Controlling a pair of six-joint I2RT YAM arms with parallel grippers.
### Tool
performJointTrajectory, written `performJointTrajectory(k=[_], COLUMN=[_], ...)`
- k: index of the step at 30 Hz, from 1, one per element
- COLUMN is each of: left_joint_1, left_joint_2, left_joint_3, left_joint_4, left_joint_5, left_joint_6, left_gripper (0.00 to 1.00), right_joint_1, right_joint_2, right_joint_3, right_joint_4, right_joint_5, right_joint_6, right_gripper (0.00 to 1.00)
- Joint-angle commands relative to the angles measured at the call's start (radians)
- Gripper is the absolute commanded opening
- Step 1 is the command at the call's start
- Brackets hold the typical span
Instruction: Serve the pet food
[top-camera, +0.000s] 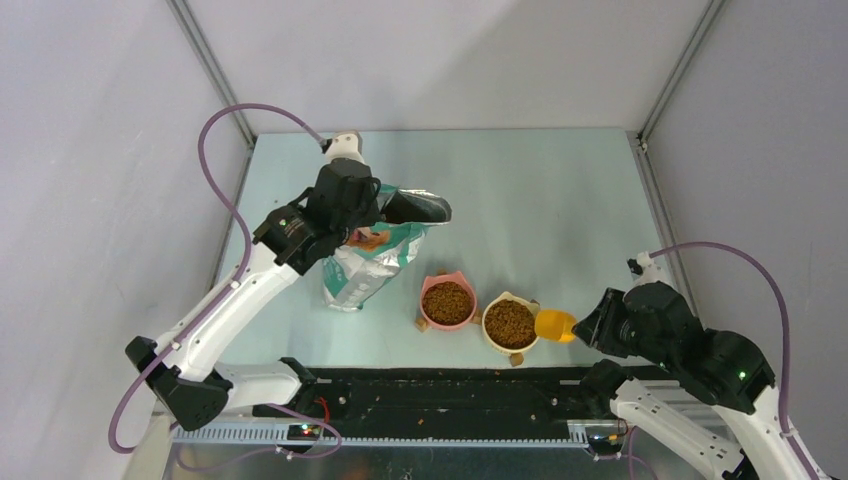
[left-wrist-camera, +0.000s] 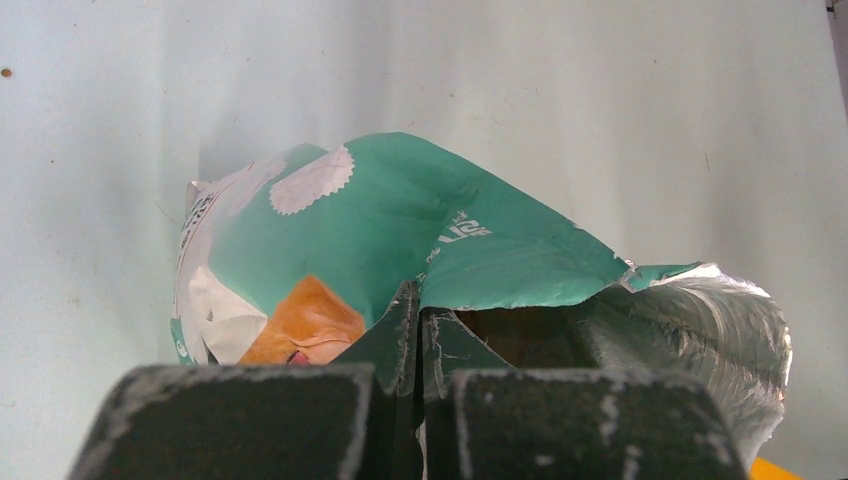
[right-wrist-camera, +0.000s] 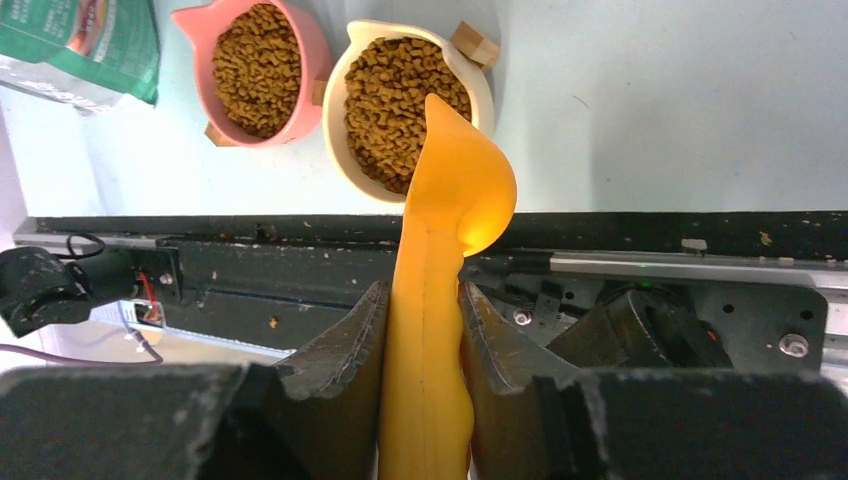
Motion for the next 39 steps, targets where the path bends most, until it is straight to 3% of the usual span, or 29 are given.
performJointTrajectory(k=[1, 7, 15, 21, 30, 34, 39], left_joint_1=[0.011, 0.010, 0.010, 0.011, 0.010, 0.010, 0.010], left_joint_2=[-0.018, -0.010, -0.043, -0.068, -0.110, -0.119, -0.131], left_joint_3=[0.007, 0.015, 0.007, 0.002, -0.019, -0.027, -0.028], left_joint_4=[-0.030, -0.040, -0.033, -0.025, -0.006, -0.001, -0.006], left_joint_5=[-0.060, -0.058, -0.080, -0.084, -0.072, -0.073, -0.098], left_joint_6=[0.030, 0.030, 0.036, 0.044, 0.035, 0.025, 0.015], left_gripper=[0.00, 0.00, 0.00, 0.00, 0.00, 0.00, 0.00], right_joint_1=[0.004, 0.004, 0.003, 0.003, -0.013, -0.120, -0.496], right_joint_2=[0.021, 0.006, 0.047, 0.022, -0.022, 0.038, 0.213], right_joint_3=[0.028, 0.025, 0.056, 0.080, -0.170, -0.287, -0.422], right_joint_4=[-0.029, 0.082, 0.161, 0.279, 0.767, 0.977, 1.071], right_joint_5=[0.043, -0.068, -0.091, 0.096, 0.428, 0.450, 0.040], right_joint_6=[-0.022, -0.099, -0.160, -0.112, -0.034, -0.076, 0.073], right_gripper=[0.00, 0.00, 0.00, 0.00, 0.00, 0.00, 0.00])
